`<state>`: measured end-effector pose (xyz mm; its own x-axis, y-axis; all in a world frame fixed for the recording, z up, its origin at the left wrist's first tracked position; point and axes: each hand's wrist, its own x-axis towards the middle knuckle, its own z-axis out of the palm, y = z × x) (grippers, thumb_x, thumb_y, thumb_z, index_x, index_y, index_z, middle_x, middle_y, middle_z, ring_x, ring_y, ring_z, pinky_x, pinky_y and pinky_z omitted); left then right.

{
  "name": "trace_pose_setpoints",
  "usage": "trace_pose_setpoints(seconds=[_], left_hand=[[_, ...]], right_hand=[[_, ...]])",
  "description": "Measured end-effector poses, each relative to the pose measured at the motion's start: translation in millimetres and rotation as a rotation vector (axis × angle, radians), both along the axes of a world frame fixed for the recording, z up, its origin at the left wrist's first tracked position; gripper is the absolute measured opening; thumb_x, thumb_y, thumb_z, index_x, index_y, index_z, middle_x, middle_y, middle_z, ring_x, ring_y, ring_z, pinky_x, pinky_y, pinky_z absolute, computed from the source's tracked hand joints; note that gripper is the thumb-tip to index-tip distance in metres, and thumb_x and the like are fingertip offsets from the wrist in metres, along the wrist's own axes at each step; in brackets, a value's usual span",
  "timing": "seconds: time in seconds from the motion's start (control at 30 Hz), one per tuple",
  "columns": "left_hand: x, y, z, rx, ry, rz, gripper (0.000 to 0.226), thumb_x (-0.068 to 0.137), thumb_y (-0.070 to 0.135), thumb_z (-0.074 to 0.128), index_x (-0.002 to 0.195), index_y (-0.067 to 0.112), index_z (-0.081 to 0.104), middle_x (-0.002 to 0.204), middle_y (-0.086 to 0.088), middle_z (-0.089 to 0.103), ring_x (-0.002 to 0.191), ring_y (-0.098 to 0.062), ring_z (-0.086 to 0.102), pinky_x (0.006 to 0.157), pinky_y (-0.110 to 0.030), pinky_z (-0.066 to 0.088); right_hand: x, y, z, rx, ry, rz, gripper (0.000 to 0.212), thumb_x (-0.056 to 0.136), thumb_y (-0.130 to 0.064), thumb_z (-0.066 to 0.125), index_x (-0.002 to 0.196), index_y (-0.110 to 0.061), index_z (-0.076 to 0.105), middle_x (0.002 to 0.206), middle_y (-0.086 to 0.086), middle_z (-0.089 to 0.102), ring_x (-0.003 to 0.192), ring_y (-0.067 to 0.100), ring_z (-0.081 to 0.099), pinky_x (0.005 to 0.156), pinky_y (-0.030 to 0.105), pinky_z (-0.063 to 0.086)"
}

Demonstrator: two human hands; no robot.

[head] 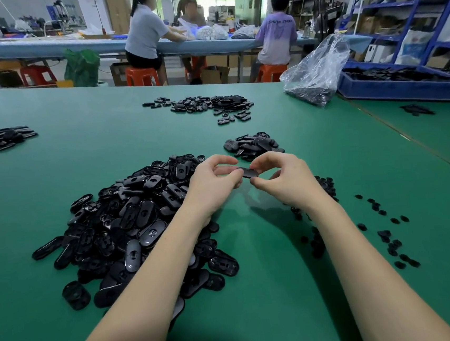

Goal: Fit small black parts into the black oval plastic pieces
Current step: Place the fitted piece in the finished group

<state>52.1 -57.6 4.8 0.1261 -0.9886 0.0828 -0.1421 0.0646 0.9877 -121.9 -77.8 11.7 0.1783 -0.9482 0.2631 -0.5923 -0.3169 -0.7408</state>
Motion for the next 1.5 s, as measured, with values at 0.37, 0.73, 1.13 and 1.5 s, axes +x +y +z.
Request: trace_pose_setpoints(seconds=[0.37, 0.73, 1.13, 1.5], left_hand=[[-7.7, 6.3, -14.6, -0.161, -1.18, -0.094, 0.04, 0.102, 0.054, 0.041, 0.12, 0.023, 0.056, 0.121, 0.001, 0.056, 0.12, -0.019, 0.046, 0.094, -0.036, 0.043], [-4.9, 7.2, -12.9, -0.165, -1.163, -0.119, 0.037, 0.1, 0.051, 0.047, 0.122, 0.023, 0.054, 0.121, 0.002, 0.054, 0.118, -0.019, 0.045, 0.095, -0.036, 0.045], [-5.0, 7.2, -12.9, -0.184, -1.167, -0.129, 0.038, 0.098, 0.05, 0.051, 0.124, 0.022, 0.052, 0.121, 0.001, 0.052, 0.119, -0.019, 0.044, 0.097, -0.037, 0.046], [9.0, 3.3, 3.1, -0.186, -0.886, -0.152, 0.026, 0.099, 0.014, 0.047, 0.107, 0.024, 0.069, 0.104, 0.003, 0.056, 0.097, -0.019, 0.054, 0.093, -0.033, 0.045]], right_hand=[[-13.3, -36.0, -3.3, -0.017, 0.026, -0.397, 0.006, 0.08, -0.033, 0.072, 0.085, -0.033, 0.069, 0.082, -0.022, 0.07, 0.081, 0.006, 0.061, 0.064, 0.027, 0.04], [23.8, -130.1, 18.5, -0.042, 0.273, -0.441, 0.011, 0.085, -0.027, 0.068, 0.095, -0.026, 0.071, 0.102, -0.003, 0.074, 0.103, 0.025, 0.066, 0.076, 0.027, 0.043], [20.9, -105.0, 22.3, -0.052, 0.165, -0.387, 0.016, 0.086, -0.03, 0.063, 0.1, -0.028, 0.07, 0.093, -0.012, 0.072, 0.096, 0.017, 0.065, 0.074, 0.028, 0.046], [5.1, -15.9, 8.2, 0.039, 0.14, -0.098, 0.007, 0.085, -0.034, 0.069, 0.079, -0.033, 0.072, 0.074, -0.019, 0.069, 0.072, -0.007, 0.06, 0.059, 0.019, 0.044]])
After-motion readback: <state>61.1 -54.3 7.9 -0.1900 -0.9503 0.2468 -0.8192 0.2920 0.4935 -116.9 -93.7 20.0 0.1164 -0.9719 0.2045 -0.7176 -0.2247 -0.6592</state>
